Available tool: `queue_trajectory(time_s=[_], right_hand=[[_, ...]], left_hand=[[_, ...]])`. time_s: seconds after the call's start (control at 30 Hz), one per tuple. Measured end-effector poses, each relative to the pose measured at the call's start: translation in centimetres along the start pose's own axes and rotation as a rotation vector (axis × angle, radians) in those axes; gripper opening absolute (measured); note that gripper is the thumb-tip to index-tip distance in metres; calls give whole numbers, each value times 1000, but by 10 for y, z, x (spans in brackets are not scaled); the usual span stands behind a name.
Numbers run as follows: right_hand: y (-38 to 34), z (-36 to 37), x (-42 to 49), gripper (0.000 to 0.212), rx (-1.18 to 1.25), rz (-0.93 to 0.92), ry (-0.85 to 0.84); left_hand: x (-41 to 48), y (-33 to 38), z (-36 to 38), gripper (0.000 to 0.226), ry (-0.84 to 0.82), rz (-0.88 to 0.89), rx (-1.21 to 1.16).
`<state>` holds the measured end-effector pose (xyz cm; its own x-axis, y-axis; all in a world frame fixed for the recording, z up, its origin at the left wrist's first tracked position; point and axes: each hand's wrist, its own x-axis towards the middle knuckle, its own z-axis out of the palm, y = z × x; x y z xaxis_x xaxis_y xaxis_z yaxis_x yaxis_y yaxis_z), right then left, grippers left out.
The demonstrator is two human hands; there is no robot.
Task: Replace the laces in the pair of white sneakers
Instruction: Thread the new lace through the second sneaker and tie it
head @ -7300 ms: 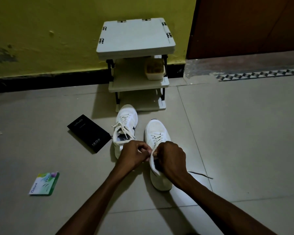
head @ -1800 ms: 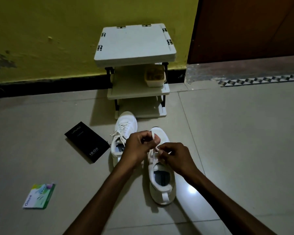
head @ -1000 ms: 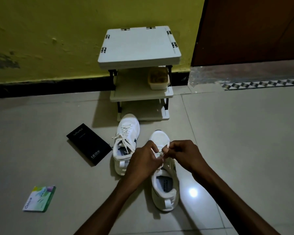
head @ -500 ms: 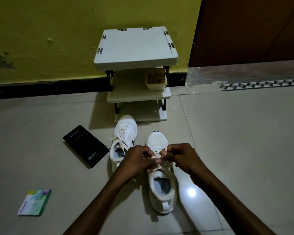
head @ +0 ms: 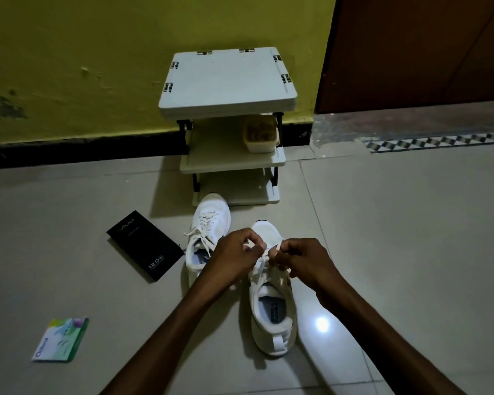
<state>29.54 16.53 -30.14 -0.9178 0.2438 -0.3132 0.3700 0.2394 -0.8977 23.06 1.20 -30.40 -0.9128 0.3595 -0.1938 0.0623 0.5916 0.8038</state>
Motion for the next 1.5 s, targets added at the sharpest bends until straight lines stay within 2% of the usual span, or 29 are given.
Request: queue_trajectory(time_s=[0.1, 0.3, 0.37, 0.47, 0.53, 0.63, 0.7, 0.77, 0.87, 0.93, 1.07, 1.13, 1.2, 1.33, 1.4, 1.5], right_hand=[[-1, 0, -2, 22, -30, -11, 15], [1, 4, -1, 25, -126, -49, 115], [3, 2, -2, 29, -272, -62, 178], [16, -7, -2, 34, -564, -49, 289], [27, -9, -1, 29, -667, 24, 246], [36, -5, 0, 26, -681, 149, 147], [37, -3, 0, 24, -798, 113, 166], [37, -5, -2, 29, -807, -32, 207], [29, -3, -7, 55, -687, -176, 4], [25, 3, -9, 58, -734, -151, -118], [17, 8, -15, 14, -926, -187, -109], [9, 7, -16, 19, -1068, -164, -132], [2, 4, -13, 17, -1083, -120, -200], [-8, -15, -10, 25, -860, -167, -274], [-9, -25, -10, 30, -542, -112, -243], [-1, -26, -8, 30, -67, 25, -184]], left_hand=[[-1, 2, -6, 19, -68, 63, 239], [-7, 8, -8, 25, 67, 90, 367], [-9, 10, -9, 25, 111, 56, 474], [-15, 8, -11, 22, 81, 20, 889], [-21, 3, -6, 22, 27, 20, 1074], [-27, 0, 4, 27, 2, 55, 1131], [-27, -4, 2, 29, -9, 45, 1052], [-23, -12, -6, 28, -58, -19, 756], [-21, -17, -17, 38, -186, -114, 140], [-23, -11, -19, 35, -216, -127, -87], [-27, -6, -16, 28, -212, -113, -188], [-29, -8, -13, 26, -206, -102, -214], [-29, -10, -12, 24, -209, -99, -268], [-30, -16, -14, 22, -244, -80, -298], [-31, -19, -13, 14, -228, -68, -378], [-31, -18, -6, 18, -146, -106, -600]])
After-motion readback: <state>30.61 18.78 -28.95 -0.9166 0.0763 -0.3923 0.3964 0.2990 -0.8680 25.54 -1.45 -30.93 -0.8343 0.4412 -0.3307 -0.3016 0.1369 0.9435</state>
